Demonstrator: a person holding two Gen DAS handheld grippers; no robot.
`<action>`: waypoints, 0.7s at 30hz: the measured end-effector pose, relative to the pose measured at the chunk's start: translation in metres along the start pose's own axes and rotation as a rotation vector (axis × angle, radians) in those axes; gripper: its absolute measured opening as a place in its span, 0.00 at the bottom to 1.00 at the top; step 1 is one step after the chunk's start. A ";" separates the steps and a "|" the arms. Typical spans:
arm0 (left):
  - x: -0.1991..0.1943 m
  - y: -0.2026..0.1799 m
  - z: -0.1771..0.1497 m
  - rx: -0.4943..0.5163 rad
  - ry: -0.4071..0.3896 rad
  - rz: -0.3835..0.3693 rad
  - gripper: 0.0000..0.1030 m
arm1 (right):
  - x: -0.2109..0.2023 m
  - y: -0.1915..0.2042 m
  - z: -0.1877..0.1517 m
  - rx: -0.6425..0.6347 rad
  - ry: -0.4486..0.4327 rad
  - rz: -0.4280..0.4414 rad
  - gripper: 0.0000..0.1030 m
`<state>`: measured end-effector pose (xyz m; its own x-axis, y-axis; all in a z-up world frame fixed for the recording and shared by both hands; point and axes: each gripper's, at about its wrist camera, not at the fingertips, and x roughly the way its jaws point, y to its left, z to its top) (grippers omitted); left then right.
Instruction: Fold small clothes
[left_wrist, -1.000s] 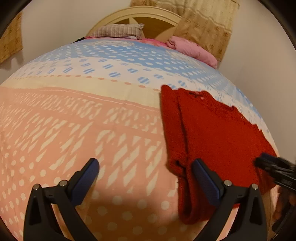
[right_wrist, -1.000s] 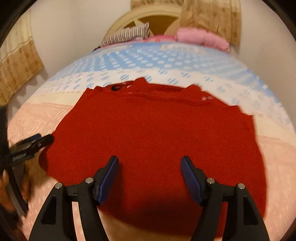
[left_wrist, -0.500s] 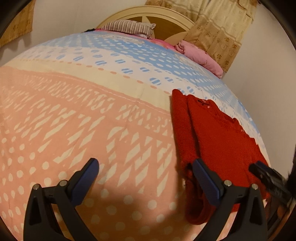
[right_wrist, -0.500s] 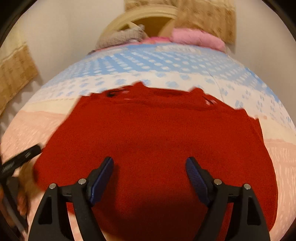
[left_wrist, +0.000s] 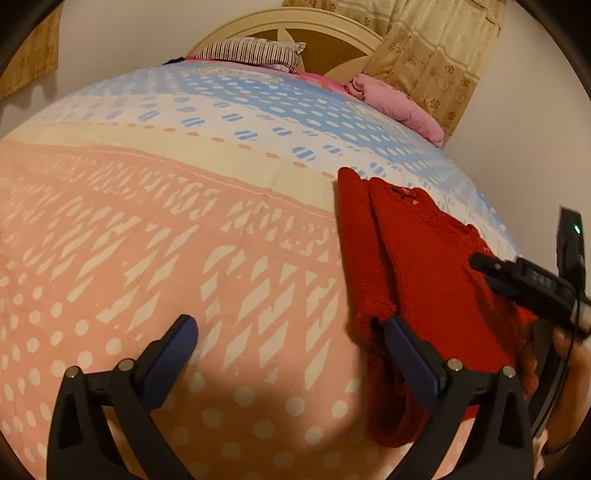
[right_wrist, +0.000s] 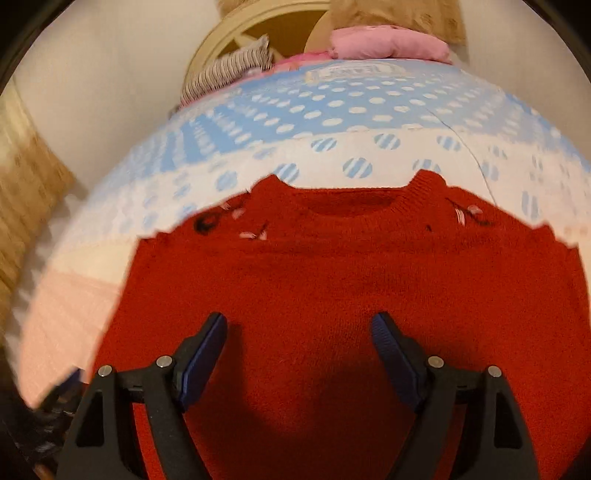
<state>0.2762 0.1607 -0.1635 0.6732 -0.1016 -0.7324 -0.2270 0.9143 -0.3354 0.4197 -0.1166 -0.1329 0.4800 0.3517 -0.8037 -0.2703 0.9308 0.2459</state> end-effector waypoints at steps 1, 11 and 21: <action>0.000 0.002 0.000 -0.008 0.002 -0.013 1.00 | -0.009 0.001 -0.006 -0.007 -0.022 -0.002 0.79; -0.002 0.005 0.016 -0.035 0.052 -0.068 1.00 | -0.083 0.076 -0.093 -0.318 -0.117 0.024 0.79; 0.013 -0.009 0.051 -0.011 0.056 -0.122 1.00 | -0.072 0.150 -0.149 -0.616 -0.152 -0.082 0.79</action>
<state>0.3230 0.1716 -0.1397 0.6558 -0.2340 -0.7177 -0.1537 0.8894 -0.4304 0.2202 -0.0172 -0.1192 0.6202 0.3338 -0.7099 -0.6363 0.7433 -0.2064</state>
